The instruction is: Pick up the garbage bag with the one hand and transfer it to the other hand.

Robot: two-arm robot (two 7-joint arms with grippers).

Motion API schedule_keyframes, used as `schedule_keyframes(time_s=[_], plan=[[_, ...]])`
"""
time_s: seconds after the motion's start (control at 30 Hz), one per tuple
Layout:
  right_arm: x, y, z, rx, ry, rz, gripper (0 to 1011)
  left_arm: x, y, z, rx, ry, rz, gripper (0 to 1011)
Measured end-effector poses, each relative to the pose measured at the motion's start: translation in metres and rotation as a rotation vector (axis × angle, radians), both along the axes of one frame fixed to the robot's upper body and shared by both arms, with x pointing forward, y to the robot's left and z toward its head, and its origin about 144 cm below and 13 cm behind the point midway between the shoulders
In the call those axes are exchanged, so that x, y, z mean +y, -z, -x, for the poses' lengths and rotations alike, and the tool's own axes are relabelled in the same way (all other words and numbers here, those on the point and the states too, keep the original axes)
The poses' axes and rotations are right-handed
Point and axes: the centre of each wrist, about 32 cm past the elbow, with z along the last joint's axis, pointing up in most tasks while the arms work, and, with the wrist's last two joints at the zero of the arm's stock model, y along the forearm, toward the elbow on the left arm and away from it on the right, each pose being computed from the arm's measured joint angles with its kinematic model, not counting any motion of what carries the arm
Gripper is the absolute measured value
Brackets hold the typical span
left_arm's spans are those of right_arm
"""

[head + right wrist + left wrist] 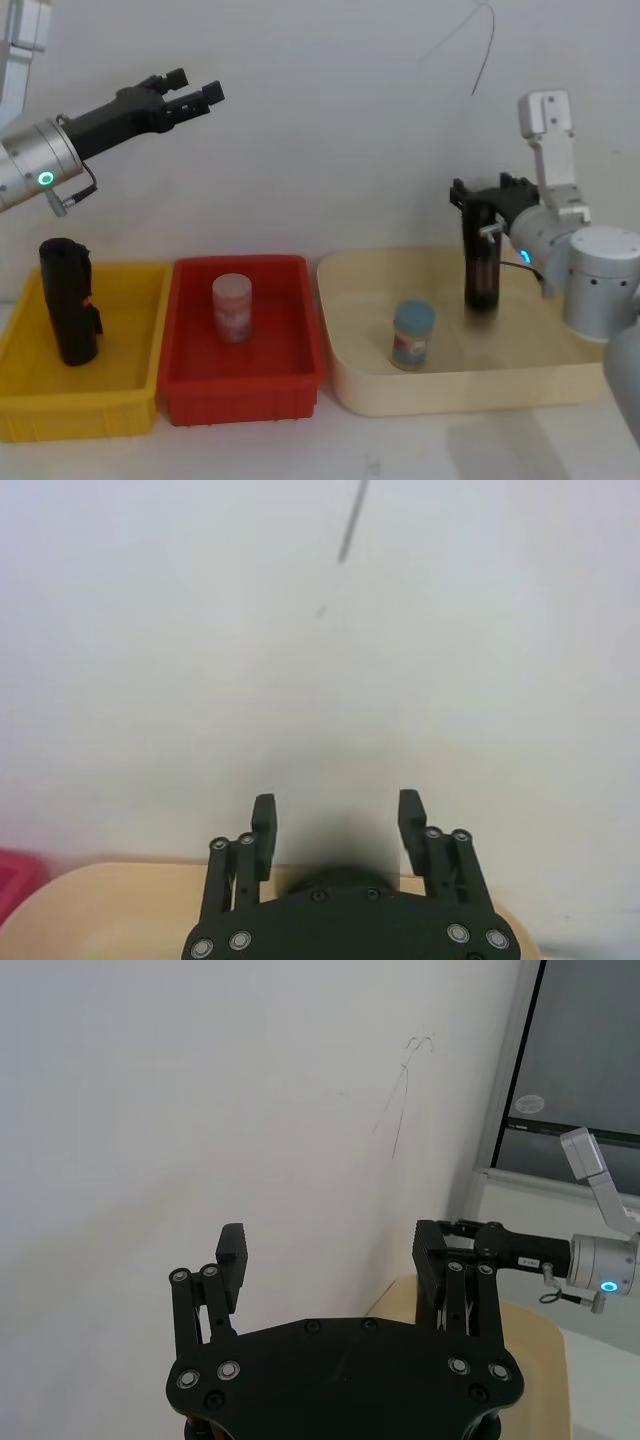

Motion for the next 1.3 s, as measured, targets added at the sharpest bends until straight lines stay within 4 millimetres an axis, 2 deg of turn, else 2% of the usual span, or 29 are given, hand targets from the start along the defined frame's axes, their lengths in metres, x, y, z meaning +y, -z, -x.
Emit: schedule_keyframes(time_s=[0.03, 0.1, 0.13, 0.23, 0.37, 1.3], plan=[[0.0, 0.0, 0.0, 0.0, 0.0, 0.0, 737, 0.0, 0.0, 0.0, 0.0, 0.0, 0.0, 1001], [-0.004, 0.0, 0.003, 0.0, 0.006, 0.0, 833, 0.0, 0.0, 0.0, 0.0, 0.0, 0.0, 1001], [-0.004, 0.0, 0.003, 0.0, 0.006, 0.0, 833, 0.0, 0.0, 0.0, 0.0, 0.0, 0.0, 1001], [-0.009, 0.0, 0.006, 0.001, 0.013, 0.001, 931, 0.0, 0.0, 0.0, 0.0, 0.0, 0.0, 1001], [-0.012, 0.0, 0.008, 0.001, 0.018, 0.002, 1001, 0.0, 0.0, 0.0, 0.0, 0.0, 0.0, 1001], [-0.02, 0.0, 0.013, 0.003, 0.03, 0.004, 1001, 0.0, 0.0, 0.0, 0.0, 0.0, 0.0, 1001]])
